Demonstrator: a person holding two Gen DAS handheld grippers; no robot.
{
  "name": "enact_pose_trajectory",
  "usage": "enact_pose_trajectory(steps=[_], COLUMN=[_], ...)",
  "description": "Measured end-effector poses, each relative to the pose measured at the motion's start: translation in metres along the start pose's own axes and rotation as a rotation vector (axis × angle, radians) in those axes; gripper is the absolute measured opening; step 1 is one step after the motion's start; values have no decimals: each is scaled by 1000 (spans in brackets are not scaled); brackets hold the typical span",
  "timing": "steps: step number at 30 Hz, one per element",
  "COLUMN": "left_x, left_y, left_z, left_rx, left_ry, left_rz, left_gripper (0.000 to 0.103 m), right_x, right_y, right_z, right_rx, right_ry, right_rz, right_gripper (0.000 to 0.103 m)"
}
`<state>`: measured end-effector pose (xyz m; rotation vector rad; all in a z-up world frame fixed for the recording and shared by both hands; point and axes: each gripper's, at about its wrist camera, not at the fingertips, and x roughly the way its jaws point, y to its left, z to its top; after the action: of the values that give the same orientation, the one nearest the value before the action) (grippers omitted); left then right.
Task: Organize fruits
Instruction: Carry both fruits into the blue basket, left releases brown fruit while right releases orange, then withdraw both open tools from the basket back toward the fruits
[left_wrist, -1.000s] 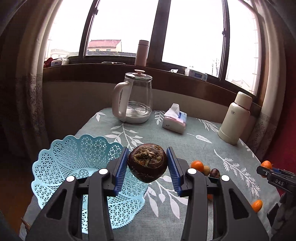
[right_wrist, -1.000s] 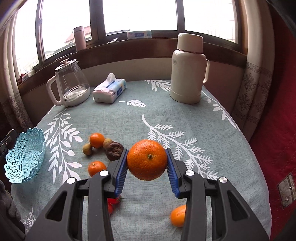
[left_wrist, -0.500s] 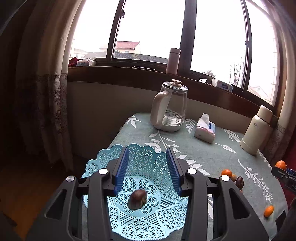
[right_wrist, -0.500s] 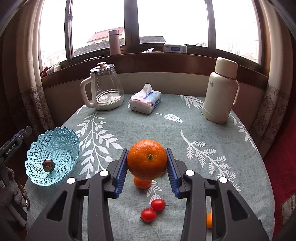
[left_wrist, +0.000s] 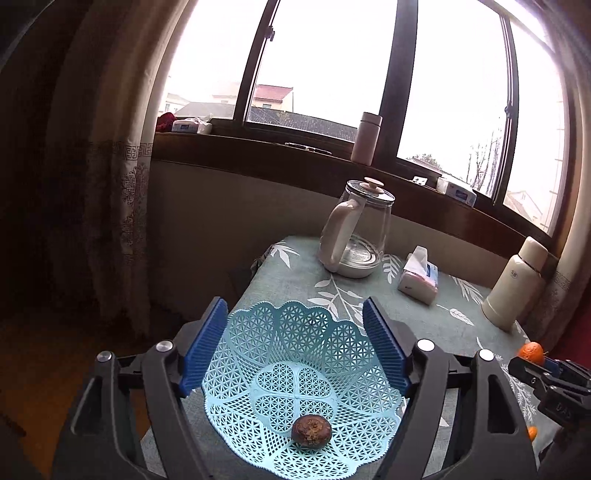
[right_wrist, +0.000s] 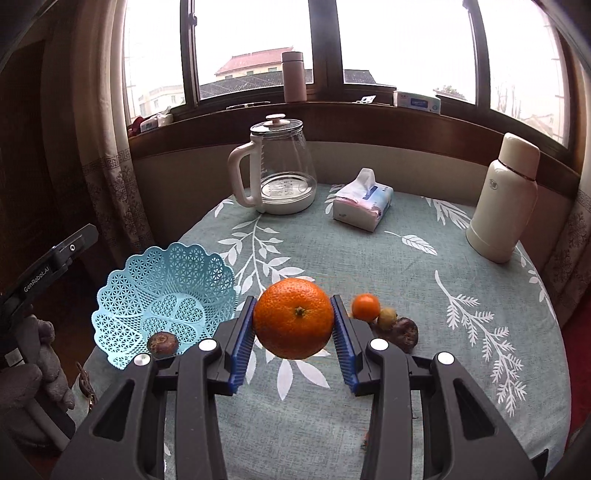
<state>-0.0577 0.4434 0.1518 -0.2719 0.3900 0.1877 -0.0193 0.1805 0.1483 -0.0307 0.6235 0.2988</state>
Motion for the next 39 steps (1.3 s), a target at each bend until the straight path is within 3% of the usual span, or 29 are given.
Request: enact_pose_trajectory(steps=[13,14,16,28,30,34,39], left_x=[-21,-22,-25,-28,-28,-27,-23], left_y=[18,19,21,24,24,19,9], left_z=[13,14,15,17,17,15,11], left_rx=[-39,-43,-51,-66,-67,-64,-44], left_ry=[-53,-58,-66,-75,-76,-71,-58], left_rz=[-2,-2,-5,-17,-22,-36,-53], left_gripper=[89,91,97,100,100,100,100], right_x=[58,60,58,26,20,3,-5], right_y=[67,71,74,42,35,19,-6], right_z=[3,4,6,5,3,-2,-12], right_rx=[-39,-39,-35,79,98,130,174], right_ry=[119,117,96,6,-18,-96,-122], right_rz=[161,162,160,111,93,31,-42], right_gripper=[41,43,58,68,69,82,82])
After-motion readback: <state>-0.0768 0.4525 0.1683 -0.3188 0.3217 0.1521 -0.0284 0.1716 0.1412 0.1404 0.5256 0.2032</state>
